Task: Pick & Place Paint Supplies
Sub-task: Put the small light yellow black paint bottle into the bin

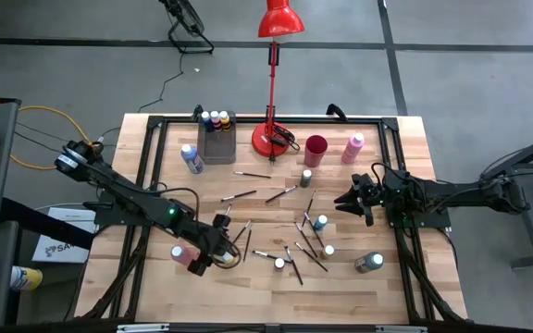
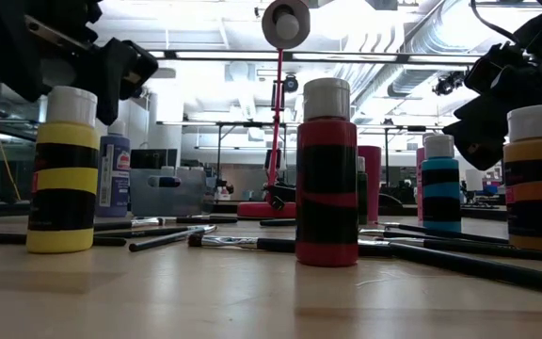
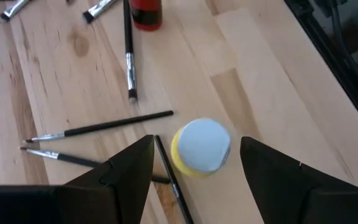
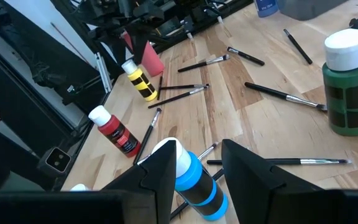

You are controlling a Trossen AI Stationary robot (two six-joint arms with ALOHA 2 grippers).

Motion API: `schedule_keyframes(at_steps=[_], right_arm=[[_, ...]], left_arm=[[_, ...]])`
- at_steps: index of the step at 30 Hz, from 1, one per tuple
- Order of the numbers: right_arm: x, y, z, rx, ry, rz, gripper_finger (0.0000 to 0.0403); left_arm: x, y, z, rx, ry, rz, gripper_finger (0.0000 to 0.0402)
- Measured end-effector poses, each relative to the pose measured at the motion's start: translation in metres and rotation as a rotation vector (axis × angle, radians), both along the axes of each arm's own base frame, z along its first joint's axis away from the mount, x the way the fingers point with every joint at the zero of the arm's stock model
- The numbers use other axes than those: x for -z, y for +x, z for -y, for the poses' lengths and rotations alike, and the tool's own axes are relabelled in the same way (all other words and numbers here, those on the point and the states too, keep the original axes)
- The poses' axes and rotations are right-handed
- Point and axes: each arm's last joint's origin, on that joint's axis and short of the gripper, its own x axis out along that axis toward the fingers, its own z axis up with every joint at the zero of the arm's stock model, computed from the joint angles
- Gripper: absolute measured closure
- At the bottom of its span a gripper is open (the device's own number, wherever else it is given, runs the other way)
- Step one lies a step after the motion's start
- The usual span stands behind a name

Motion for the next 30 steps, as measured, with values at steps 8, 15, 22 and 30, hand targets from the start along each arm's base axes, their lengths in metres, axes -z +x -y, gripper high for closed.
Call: schedule_keyframes(at_steps=[8, 15, 22, 30], right_arm=[[0.0000, 0.0000, 0.0000, 0.000, 0.000, 0.000, 0.0280], [0.0001, 0.0000, 0.0000, 0.000, 0.000, 0.000, 0.0280], [0.0000, 0.0000, 0.0000, 0.000, 0.000, 0.000, 0.0280], [0.0001, 0.0000, 0.0000, 0.000, 0.000, 0.000, 0.0280]], left_arm=[[0.0000, -0.0001, 0.0000, 0.001, -0.001, -0.001, 0.0169], [0.0023, 0.0005, 0.0003, -0.001, 0.002, -0.013, 0.0201], [0.0052, 0.0014, 0.0006, -0.008, 0.010, -0.024, 0.0225], [0.0050, 0.0015, 0.0010, -0.006, -0.003, -0.027, 0.0226]])
